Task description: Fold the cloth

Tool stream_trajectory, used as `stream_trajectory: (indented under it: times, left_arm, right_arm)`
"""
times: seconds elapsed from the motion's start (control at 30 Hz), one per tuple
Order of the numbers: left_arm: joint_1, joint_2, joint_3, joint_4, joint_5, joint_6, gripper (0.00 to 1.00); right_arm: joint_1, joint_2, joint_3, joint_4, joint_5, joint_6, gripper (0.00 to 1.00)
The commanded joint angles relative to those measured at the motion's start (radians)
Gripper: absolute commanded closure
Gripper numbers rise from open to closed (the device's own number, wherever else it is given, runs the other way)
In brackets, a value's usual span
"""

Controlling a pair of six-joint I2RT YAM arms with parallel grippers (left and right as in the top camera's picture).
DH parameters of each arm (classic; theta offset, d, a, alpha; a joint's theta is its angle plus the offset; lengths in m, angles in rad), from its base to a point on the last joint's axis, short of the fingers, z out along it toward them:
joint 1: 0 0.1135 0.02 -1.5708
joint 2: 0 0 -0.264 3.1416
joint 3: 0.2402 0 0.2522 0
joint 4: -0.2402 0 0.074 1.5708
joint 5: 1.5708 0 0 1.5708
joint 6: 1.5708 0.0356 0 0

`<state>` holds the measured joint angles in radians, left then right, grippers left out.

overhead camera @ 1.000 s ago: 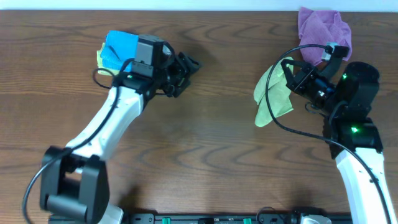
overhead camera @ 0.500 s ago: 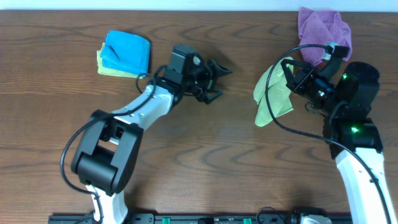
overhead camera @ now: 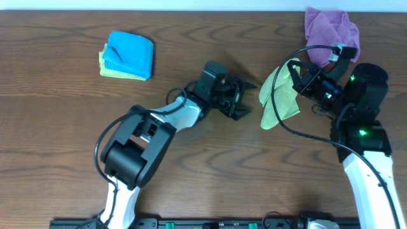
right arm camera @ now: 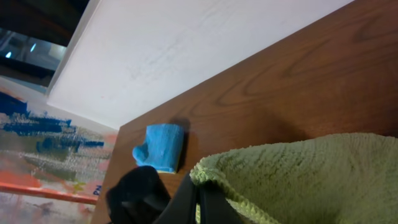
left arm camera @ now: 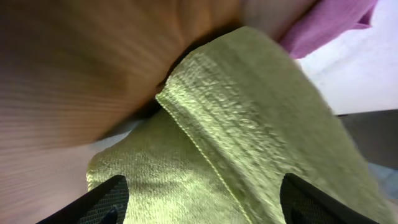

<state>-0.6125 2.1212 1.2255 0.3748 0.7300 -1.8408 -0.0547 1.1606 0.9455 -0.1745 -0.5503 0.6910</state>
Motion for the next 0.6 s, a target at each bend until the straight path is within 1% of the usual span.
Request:
stream_trajectory:
  times: [0.0, 0.13, 0.33, 0.5, 0.57]
  left_arm:
    - [-0.018, 0.017, 0.017, 0.008, -0.042, -0.078, 0.20]
    - [-0.032, 0.017, 0.017, 0.007, -0.090, -0.105, 0.18]
    - [-0.051, 0.017, 0.017, 0.008, -0.169, -0.161, 0.18]
    - [-0.085, 0.017, 0.017, 0.009, -0.214, -0.241, 0.19]
    - [-0.099, 0.017, 0.017, 0.021, -0.231, -0.243, 0.19]
  right_arm:
    - [0.008, -0.003, 0.017, 0.002, -0.008, -0.019, 0.99]
    - [0.008, -0.003, 0.017, 0.002, -0.009, -0.019, 0.99]
    - [0.011, -0.003, 0.017, -0.002, -0.009, -0.019, 0.99]
    - [0.011, -0.003, 0.017, -0.002, -0.008, -0.019, 0.99]
    - [0.011, -0.003, 0.017, -0.002, -0.009, -0.019, 0.99]
